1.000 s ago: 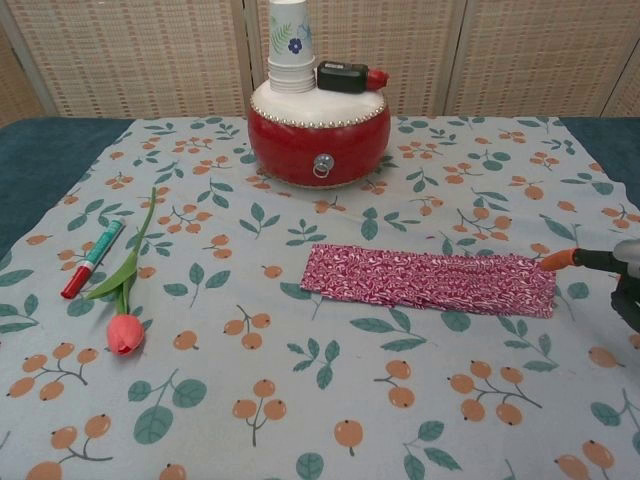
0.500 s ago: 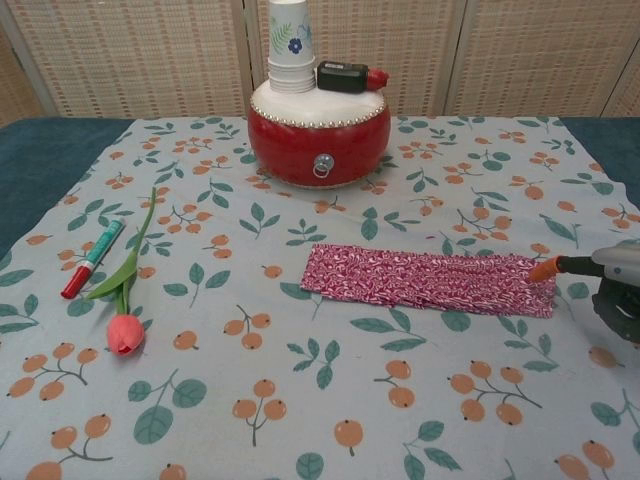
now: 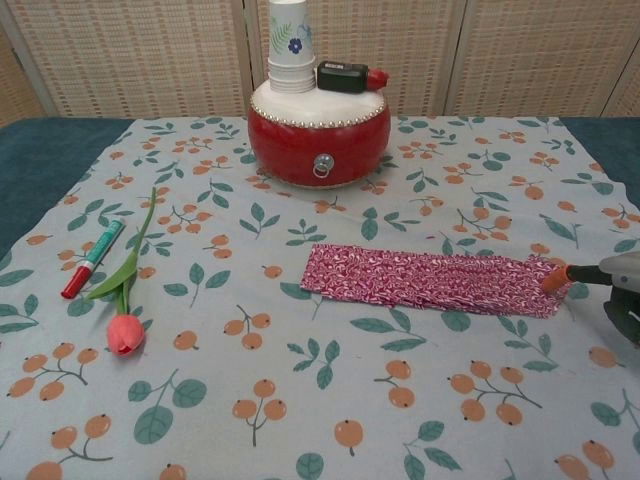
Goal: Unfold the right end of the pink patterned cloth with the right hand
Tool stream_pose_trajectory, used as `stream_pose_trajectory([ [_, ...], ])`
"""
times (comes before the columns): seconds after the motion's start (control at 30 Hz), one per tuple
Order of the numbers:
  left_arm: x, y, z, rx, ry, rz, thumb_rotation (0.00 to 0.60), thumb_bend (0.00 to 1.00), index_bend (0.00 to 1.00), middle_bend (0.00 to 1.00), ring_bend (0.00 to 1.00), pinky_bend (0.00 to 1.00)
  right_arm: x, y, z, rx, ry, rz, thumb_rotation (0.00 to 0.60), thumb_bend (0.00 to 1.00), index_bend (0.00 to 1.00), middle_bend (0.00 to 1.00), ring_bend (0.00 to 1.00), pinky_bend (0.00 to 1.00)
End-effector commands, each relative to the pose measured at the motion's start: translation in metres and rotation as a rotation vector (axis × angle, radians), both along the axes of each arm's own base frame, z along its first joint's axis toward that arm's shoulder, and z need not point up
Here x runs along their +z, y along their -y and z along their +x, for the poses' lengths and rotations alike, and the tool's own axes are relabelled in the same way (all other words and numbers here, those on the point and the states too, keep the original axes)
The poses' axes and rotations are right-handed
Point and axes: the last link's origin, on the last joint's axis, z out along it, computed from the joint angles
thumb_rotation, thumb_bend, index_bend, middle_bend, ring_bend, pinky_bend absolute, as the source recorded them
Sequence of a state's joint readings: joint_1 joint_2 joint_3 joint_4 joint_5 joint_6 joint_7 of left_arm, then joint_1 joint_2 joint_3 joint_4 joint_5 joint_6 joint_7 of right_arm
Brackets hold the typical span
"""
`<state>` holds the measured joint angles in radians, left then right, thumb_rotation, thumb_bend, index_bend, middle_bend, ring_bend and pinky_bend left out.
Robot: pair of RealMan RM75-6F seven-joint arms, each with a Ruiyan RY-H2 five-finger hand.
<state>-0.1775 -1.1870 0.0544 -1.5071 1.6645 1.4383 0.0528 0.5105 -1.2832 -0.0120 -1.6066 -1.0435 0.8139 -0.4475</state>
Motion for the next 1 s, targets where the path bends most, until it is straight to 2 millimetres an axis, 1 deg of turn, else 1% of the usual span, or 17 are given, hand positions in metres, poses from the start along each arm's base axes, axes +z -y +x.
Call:
stream_pose_trajectory([
  [0.03,0.000,0.000,0.000,0.002,0.001,0.001,0.600,0.37,0.33,0.38,0.36,0.41,0.008,-0.002,-0.002,0.006,-0.035,-0.013,0.600,0.82,0.17,0.83,0.78,0.67],
  [0.3,0.000,0.000,0.000,0.001,0.001,0.000,0.600,0.37,0.33,0.38,0.36,0.41,0.026,-0.011,-0.016,-0.012,-0.131,-0.033,0.600,0.82,0.17,0.83,0.78,0.67],
  [0.43,-0.001,0.000,0.000,0.002,-0.004,-0.005,0.600,0.37,0.33,0.38,0.36,0.41,0.030,-0.013,-0.013,-0.007,-0.117,-0.051,0.600,0.82,0.17,0.83,0.78,0.66],
  [0.6,-0.002,0.000,0.000,0.002,-0.007,-0.007,0.600,0.37,0.33,0.38,0.36,0.41,0.028,-0.014,-0.001,0.025,-0.029,-0.064,0.600,0.82,0.16,0.83,0.78,0.67],
  [0.73,-0.002,0.000,0.000,0.003,-0.008,-0.007,0.600,0.37,0.33,0.38,0.36,0.41,0.022,-0.010,0.005,0.052,0.024,-0.059,0.600,0.82,0.16,0.83,0.78,0.67],
  [1.0,-0.001,0.000,0.001,0.000,-0.005,-0.005,0.600,0.37,0.33,0.38,0.36,0.41,0.007,0.001,0.002,0.031,0.020,-0.028,0.600,0.83,0.16,0.83,0.78,0.67],
])
